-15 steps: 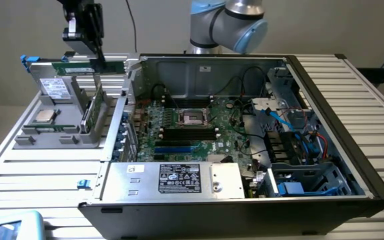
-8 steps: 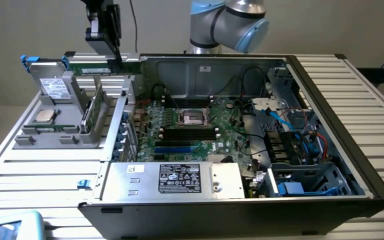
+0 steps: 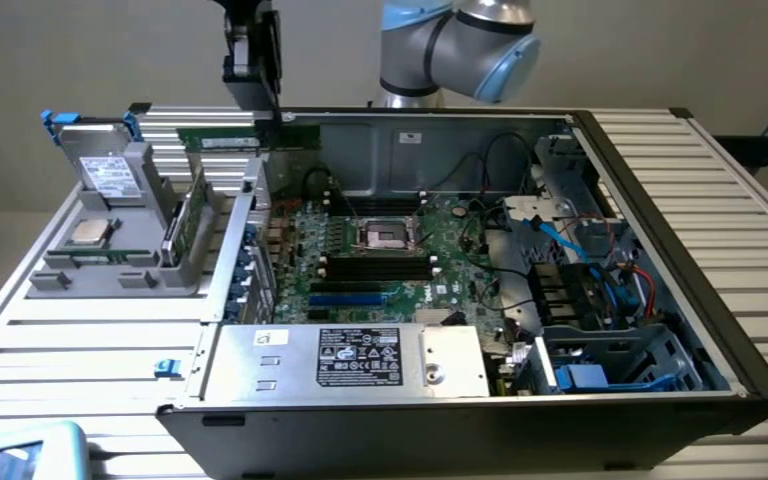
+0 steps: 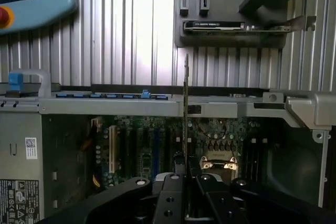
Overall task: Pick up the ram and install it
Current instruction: 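Pick up the ram and move it above insertion slot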
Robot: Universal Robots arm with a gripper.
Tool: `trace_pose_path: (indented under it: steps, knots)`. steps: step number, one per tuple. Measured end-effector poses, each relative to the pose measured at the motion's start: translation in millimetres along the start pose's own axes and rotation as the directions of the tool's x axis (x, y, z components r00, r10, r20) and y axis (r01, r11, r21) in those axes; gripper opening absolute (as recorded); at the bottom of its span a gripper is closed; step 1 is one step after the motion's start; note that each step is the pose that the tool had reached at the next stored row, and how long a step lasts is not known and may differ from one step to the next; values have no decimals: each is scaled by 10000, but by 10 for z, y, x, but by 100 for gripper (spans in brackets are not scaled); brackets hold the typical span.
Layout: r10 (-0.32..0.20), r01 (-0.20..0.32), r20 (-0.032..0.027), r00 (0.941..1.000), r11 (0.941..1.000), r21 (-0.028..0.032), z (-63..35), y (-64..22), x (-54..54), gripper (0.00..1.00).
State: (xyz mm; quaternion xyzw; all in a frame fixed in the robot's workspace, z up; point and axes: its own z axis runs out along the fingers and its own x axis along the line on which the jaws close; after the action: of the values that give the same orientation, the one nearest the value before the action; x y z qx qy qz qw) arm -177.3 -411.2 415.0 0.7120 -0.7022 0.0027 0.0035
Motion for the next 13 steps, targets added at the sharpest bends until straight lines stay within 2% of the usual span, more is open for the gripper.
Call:
trace_pose_path:
  steps: [13]
  knots:
    - [1, -1, -18, 10000, 10000, 0, 22, -591, -4, 13]
